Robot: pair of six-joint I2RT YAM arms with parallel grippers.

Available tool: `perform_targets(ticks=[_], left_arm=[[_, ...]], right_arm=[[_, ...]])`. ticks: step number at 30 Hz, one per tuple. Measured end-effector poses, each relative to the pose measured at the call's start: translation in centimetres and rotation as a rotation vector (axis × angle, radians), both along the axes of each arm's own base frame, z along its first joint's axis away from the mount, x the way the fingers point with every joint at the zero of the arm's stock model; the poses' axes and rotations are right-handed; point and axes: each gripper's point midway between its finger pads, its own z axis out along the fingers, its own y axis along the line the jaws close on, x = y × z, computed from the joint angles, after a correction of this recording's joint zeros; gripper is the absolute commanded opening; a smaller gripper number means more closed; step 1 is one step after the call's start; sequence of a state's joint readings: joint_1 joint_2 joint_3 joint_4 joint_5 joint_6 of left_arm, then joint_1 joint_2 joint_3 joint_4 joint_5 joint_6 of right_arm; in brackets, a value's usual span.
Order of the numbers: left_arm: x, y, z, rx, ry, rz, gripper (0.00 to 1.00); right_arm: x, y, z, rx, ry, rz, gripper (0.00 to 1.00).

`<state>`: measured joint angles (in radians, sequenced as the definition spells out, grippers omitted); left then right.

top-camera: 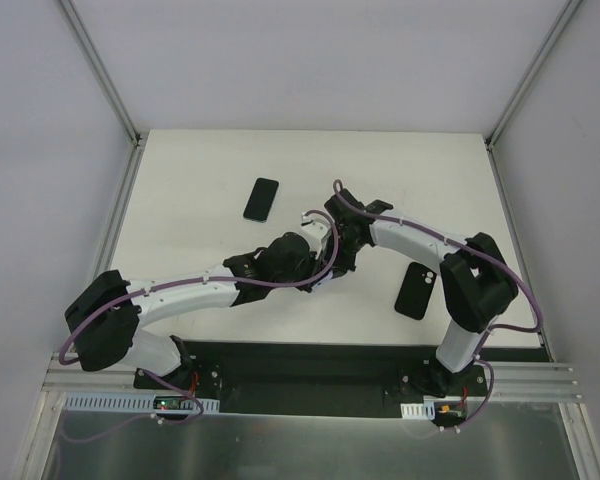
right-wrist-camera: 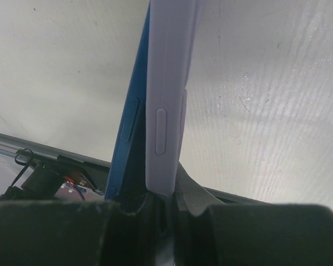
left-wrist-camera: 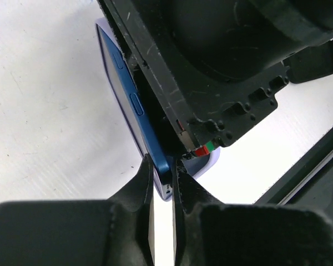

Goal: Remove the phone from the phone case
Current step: Remove the phone case from the phone.

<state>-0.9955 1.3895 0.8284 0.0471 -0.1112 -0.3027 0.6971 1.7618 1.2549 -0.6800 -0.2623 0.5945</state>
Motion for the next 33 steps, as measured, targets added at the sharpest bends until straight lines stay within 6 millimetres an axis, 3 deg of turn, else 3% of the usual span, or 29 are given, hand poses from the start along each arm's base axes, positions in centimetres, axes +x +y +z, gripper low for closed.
perform_targets(ticks=[9,14,18,27,33], left_arm=[[-0.2,-0.2,0.1,0.0,-0.005,-0.008,0.0],[0.4,1.7,0.2,0.071,-0.042,0.009,0.0],[0.6,2.4,0.1,0.088,-0.042,0.018,0.0],[0.2,2.8,-0.4,0.112,-0.023,0.015,0.0],[0.1,3.8,1.0,0.093,-0.028,0.045,0.0]], right_arm=[[-0.3,-0.6,-0.2,0.061,-0.045,0.051,0.02],[-1.0,-4.6,-1.6,-0.047,-0.108,0.172,0.01],[-1.3,-6.3,-2.3,-0.107,-0.137,0.234,0.01],[-1.3,-7.1,-2.1,-0.127,-0.154,0.25,0.01],[-0.5,-8.4,-2.1,-0.137,-0.148,0.2,0.01]])
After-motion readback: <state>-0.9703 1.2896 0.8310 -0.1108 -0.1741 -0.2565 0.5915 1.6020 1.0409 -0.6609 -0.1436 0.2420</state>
